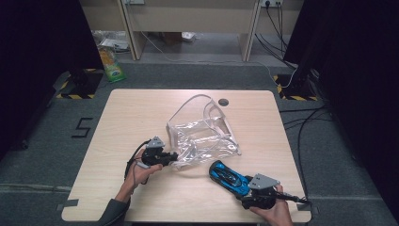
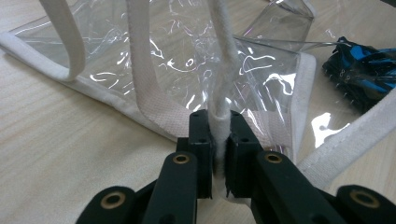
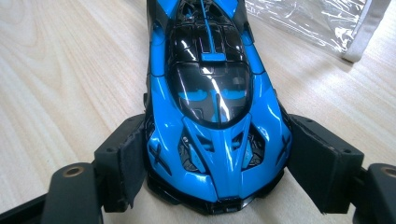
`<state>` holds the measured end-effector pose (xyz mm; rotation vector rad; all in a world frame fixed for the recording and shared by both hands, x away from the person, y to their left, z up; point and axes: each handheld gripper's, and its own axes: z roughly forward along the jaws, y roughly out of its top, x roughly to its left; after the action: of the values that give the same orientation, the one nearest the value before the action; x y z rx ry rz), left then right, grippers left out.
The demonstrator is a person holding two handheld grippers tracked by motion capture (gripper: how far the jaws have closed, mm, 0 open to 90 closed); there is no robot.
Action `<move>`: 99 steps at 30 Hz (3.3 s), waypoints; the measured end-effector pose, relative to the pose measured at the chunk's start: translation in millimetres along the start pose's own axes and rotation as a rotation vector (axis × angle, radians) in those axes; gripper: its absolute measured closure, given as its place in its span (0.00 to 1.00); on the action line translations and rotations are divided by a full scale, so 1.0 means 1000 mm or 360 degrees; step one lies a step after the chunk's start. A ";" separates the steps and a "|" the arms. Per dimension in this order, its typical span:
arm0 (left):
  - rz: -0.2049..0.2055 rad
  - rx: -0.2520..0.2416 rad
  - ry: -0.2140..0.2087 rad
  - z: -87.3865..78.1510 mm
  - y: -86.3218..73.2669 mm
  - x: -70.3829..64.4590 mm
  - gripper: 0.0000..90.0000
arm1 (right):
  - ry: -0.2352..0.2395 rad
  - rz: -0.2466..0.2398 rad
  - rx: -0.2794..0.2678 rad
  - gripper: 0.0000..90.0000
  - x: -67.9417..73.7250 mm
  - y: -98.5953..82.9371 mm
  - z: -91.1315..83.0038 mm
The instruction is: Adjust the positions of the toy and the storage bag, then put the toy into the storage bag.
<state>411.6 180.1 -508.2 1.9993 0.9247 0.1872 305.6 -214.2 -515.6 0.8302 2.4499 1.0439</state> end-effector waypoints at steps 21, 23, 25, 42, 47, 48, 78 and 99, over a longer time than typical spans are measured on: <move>-0.0002 -0.0008 -0.0005 -0.001 0.000 0.002 0.91 | 0.0074 0.0040 0.0003 0.17 -0.002 0.052 0.028; -0.0001 -0.0007 -0.0004 -0.001 0.001 0.002 0.91 | 0.0069 0.0032 0.0059 0.17 -0.001 0.050 0.032; 0.0000 -0.0004 -0.0001 0.000 0.001 0.001 0.91 | 0.0069 0.0034 0.0074 0.17 -0.001 0.050 0.033; -0.0012 -0.0020 -0.0005 0.000 0.001 0.002 0.91 | 0.0099 0.0014 0.0130 0.28 -0.001 0.047 0.044; -0.0017 -0.0026 -0.0005 0.001 0.003 0.002 0.91 | 0.0100 0.0028 0.0110 0.29 0.000 0.044 0.041; -0.0019 -0.0024 -0.0008 0.002 0.003 0.003 0.91 | 0.0101 0.0036 0.0101 0.29 0.000 0.043 0.041; -0.0010 -0.0033 -0.0003 0.004 0.005 0.003 0.90 | 0.0025 0.0066 0.0079 0.31 0.000 0.041 0.030; -0.0003 -0.0033 -0.0001 0.005 0.006 0.003 0.90 | 0.0049 0.0136 0.0223 0.24 -0.001 0.062 0.058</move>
<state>418.9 177.0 -507.4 1.9793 0.9203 0.1942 359.3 -149.4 -508.3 0.9780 2.5574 0.9284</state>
